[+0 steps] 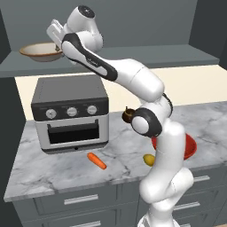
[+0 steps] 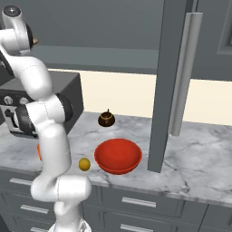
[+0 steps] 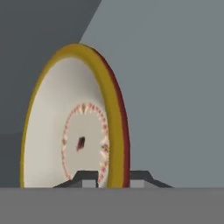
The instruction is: Pick both bowls and place them on the counter. Then place the lemon in one bowl and place the carrot in the other bowl.
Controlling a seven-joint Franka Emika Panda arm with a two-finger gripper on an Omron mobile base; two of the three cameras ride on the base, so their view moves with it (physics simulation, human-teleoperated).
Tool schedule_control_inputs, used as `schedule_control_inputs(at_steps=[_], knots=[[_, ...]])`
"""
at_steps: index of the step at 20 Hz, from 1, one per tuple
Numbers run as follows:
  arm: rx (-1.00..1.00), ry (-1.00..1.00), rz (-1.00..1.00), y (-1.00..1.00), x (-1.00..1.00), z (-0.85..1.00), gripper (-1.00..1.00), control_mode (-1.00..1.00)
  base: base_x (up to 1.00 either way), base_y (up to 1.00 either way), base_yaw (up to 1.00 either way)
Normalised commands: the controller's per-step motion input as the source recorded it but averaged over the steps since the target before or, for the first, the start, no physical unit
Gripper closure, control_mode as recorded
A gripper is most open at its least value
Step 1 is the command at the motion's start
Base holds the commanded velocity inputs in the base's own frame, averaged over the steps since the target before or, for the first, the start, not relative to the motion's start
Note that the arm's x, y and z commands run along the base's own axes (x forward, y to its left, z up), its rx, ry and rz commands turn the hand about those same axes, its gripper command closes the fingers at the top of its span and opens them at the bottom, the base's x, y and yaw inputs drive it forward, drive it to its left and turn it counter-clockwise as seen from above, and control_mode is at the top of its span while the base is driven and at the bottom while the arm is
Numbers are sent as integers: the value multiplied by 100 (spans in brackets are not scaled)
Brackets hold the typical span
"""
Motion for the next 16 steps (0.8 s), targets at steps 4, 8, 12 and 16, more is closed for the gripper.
schedule_control_inputs(at_steps=[4,8,12,16], knots=[[10,-19,-1,-24,-75,-32,100,-100,0,0,0],[19,-32,-3,-45,-92,-58,100,-100,0,0,0],[24,-38,0,-48,-100,-55,100,-100,0,0,0],[28,-38,0,-54,-100,-53,100,-100,0,0,0]])
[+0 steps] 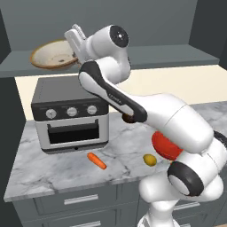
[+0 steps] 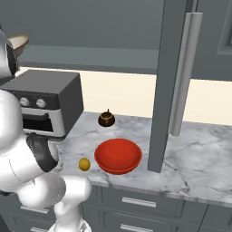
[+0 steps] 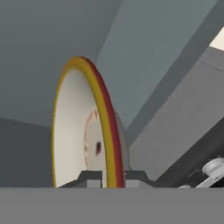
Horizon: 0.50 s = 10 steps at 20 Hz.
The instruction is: Pick both bowls and place them on the counter. Then place the lemon in one bowl and place the carrot in the other bowl.
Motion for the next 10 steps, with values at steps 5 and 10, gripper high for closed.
schedule_control_inputs(at_steps=[5,10], knots=[[23,-23,0,-60,-100,-42,100,-100,0,0,0],[9,-10,8,-44,-100,-13,100,-100,0,0,0]])
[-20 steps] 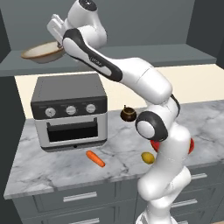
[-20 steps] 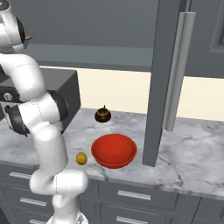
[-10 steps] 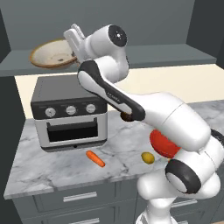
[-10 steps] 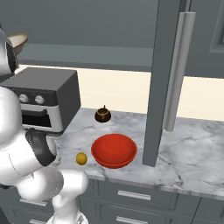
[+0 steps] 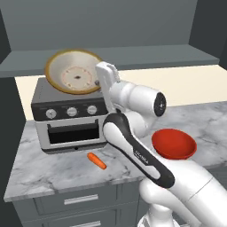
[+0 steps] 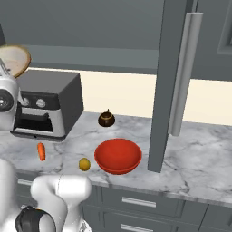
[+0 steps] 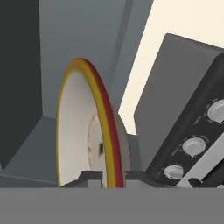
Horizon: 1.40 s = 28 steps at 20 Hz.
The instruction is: Pick both bowls and place them on the counter. Then place the lemon in one bowl and place the carrot in the other bowl.
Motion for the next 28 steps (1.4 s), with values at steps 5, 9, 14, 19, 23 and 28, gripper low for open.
schedule_control_inputs(at_steps=[5,9,14,19,23,28], knots=[[2,-3,14,-27,-83,-17,100,-100,0,0,0],[0,9,18,-10,-19,-43,100,-100,0,0,0],[-6,14,25,0,-4,-41,100,-100,0,0,0],[-8,18,27,0,0,-58,100,-100,0,0,0],[-4,6,18,0,0,-60,100,-100,0,0,0],[-7,2,7,14,8,-64,100,-100,0,0,0]])
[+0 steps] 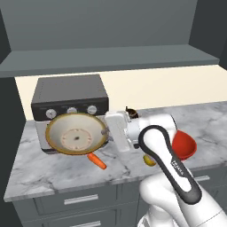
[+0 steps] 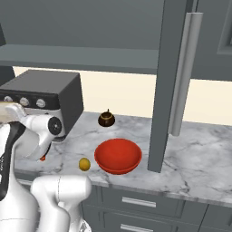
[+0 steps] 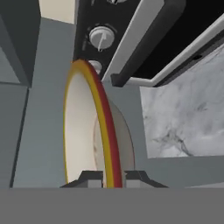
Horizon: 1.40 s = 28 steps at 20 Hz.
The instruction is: Pick both bowls and place them on the counter. Then place the lemon in one bowl and place the carrot in the other bowl.
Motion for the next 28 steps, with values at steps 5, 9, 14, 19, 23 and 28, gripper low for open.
schedule_control_inputs(at_steps=[5,9,14,19,23,28], knots=[[-12,5,0,28,23,-60,100,-100,0,0,0],[-9,4,0,19,27,-50,100,-100,0,0,0],[-8,7,0,22,22,-50,100,-100,0,0,0],[-6,5,0,16,16,-47,100,-100,0,0,0],[-3,0,0,5,11,-29,100,-100,0,0,0],[-1,0,0,10,22,-31,100,-100,0,0,0]])
